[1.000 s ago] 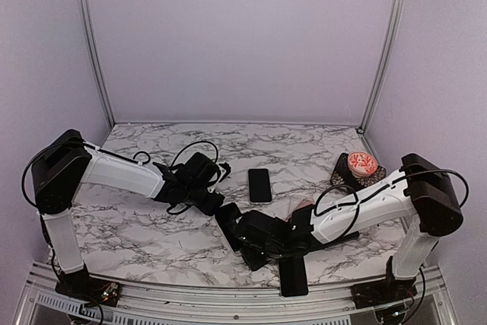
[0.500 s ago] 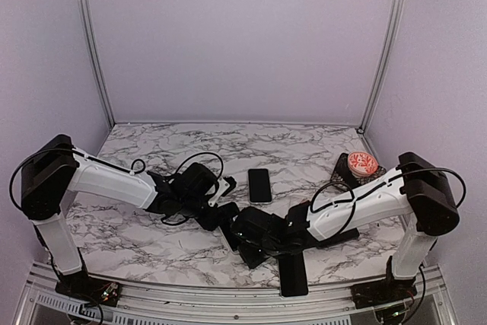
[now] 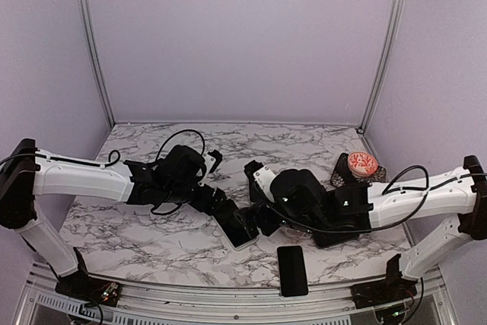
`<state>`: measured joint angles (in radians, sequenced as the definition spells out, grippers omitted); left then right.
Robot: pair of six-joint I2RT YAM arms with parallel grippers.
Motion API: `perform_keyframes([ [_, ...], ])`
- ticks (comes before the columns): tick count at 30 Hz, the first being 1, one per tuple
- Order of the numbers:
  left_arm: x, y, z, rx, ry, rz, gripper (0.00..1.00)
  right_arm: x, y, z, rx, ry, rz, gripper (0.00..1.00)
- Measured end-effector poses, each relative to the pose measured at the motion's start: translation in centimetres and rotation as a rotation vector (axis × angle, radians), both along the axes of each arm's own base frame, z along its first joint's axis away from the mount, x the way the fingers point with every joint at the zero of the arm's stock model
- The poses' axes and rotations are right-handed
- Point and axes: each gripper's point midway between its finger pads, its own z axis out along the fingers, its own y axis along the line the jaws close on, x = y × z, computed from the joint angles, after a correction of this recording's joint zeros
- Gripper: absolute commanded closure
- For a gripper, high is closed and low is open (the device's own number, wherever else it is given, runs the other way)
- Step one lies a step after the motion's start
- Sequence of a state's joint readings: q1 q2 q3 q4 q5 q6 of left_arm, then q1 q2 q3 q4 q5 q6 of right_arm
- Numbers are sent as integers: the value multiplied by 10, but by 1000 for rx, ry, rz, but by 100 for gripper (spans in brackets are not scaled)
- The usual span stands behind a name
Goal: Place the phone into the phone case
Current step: Pick up the phone with the phone case at the center of the board.
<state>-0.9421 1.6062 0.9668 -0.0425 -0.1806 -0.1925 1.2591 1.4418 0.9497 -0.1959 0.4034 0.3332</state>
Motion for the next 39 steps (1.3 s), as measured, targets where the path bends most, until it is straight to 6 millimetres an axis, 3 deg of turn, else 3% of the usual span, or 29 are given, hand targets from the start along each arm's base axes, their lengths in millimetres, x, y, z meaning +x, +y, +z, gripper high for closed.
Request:
perform_keyframes([
  [3, 5, 14, 18, -24, -53, 75, 1, 19, -14, 36, 171, -84, -58, 1],
  [6, 8, 34, 39, -66, -121, 152, 1, 37, -25, 42, 254, -77, -79, 1],
  [9, 9, 53, 54, -102, -178, 226, 1, 55, -15, 27, 214, 0, -103, 1],
  [11, 9, 61, 57, -115, -196, 258, 1, 60, 4, 14, 141, 74, -110, 1],
  [14, 8, 69, 50, -110, -195, 291, 1, 58, 35, -6, 45, 160, -104, 1],
  [17, 7, 72, 42, -101, -180, 306, 1, 47, 48, -33, -69, 239, -94, 1],
  [23, 6, 73, 36, -102, -166, 312, 1, 32, 45, -94, -292, 385, -90, 1],
  [27, 4, 74, 32, -101, -156, 313, 1, 22, 38, -120, -380, 454, -84, 1],
  [35, 2, 74, 23, -90, -138, 305, 1, 12, 29, -142, -443, 520, -86, 2],
  [39, 2, 73, 23, -89, -136, 304, 1, 13, 31, -142, -440, 523, -85, 12],
])
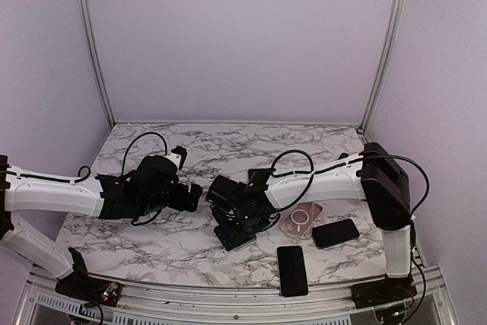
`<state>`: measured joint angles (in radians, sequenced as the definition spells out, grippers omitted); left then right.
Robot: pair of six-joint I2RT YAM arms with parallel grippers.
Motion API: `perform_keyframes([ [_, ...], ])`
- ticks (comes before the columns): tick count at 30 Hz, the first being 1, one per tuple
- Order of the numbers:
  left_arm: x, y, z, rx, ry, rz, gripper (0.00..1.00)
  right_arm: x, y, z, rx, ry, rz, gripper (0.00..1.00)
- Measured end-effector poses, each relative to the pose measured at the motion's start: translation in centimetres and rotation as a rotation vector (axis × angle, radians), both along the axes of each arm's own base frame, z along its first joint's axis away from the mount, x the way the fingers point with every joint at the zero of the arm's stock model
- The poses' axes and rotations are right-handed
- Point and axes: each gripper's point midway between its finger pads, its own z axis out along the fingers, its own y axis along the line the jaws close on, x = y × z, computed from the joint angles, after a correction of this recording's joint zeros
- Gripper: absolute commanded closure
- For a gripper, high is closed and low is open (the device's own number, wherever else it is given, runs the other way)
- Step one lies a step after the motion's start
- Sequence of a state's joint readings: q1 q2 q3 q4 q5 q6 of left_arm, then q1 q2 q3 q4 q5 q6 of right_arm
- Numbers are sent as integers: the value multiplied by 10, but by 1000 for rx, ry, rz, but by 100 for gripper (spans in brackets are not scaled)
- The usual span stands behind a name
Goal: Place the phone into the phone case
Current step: Pick up the phone with the phone case at the center of the board.
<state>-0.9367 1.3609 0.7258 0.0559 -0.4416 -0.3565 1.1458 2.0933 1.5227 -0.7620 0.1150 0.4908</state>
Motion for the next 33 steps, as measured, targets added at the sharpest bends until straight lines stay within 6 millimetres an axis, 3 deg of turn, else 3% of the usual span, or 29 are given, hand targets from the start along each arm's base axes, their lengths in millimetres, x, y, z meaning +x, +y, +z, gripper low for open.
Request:
perform_keyframes([
  [16, -1, -1, -2, -10, 12, 1, 1, 4, -1, 3, 4, -23, -15, 47],
  [25, -10, -9, -19, -85, 90, -16, 1, 3, -7, 6, 61, -60, -16, 57],
  [33, -23, -23, -34, -329, 209, -30, 1, 5, -10, 9, 120, -104, -19, 58],
])
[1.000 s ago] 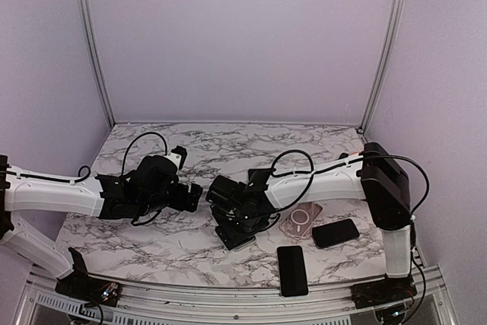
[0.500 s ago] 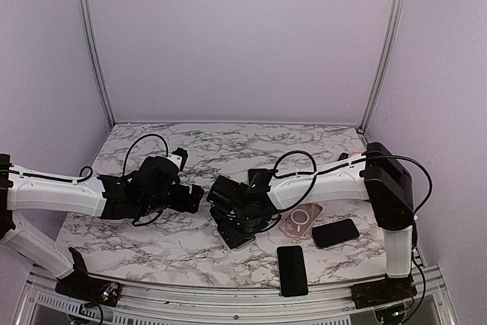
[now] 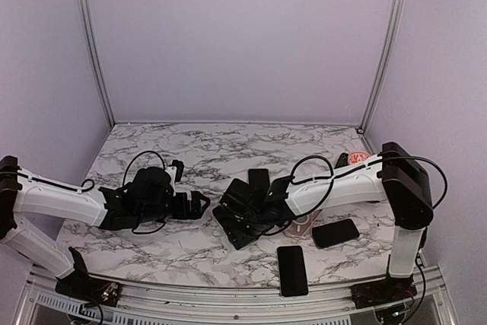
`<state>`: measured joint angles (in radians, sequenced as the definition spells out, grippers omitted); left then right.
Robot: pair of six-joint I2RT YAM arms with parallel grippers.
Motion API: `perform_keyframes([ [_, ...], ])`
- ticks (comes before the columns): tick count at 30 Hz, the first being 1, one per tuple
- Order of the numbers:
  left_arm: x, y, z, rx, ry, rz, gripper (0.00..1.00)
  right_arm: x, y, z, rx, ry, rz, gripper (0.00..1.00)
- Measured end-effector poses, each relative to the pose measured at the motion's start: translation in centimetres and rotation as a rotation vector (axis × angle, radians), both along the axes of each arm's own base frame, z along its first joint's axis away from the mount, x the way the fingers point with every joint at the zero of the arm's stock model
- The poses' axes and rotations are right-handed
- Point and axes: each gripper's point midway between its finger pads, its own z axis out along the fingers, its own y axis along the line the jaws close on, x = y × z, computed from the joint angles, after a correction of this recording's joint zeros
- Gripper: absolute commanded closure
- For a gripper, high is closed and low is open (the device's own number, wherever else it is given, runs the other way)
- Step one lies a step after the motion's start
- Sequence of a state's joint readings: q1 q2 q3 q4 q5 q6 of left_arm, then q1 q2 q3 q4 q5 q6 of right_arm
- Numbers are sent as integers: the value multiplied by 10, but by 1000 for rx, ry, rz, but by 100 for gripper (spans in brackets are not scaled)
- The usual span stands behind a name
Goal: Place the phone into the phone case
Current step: Pick up the phone with the phone case at the center of the board.
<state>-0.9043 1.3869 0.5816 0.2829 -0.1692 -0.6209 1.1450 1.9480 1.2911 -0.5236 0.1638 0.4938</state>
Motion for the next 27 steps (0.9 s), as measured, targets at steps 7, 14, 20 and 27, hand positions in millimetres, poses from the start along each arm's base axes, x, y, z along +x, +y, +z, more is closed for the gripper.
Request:
perform_keyframes([
  [7, -7, -9, -26, -254, 198, 120, 1, 0, 1, -3, 16, 7, -7, 39],
  [14, -10, -9, -39, -343, 289, 190, 1, -3, 2, -3, -35, 72, -12, 16],
  [20, -7, -5, -31, -371, 255, 211, 1, -5, 2, -8, -125, 125, 6, 1],
  [27, -7, 3, -23, -376, 218, 221, 1, 1, 12, -10, -168, 165, 22, 4],
])
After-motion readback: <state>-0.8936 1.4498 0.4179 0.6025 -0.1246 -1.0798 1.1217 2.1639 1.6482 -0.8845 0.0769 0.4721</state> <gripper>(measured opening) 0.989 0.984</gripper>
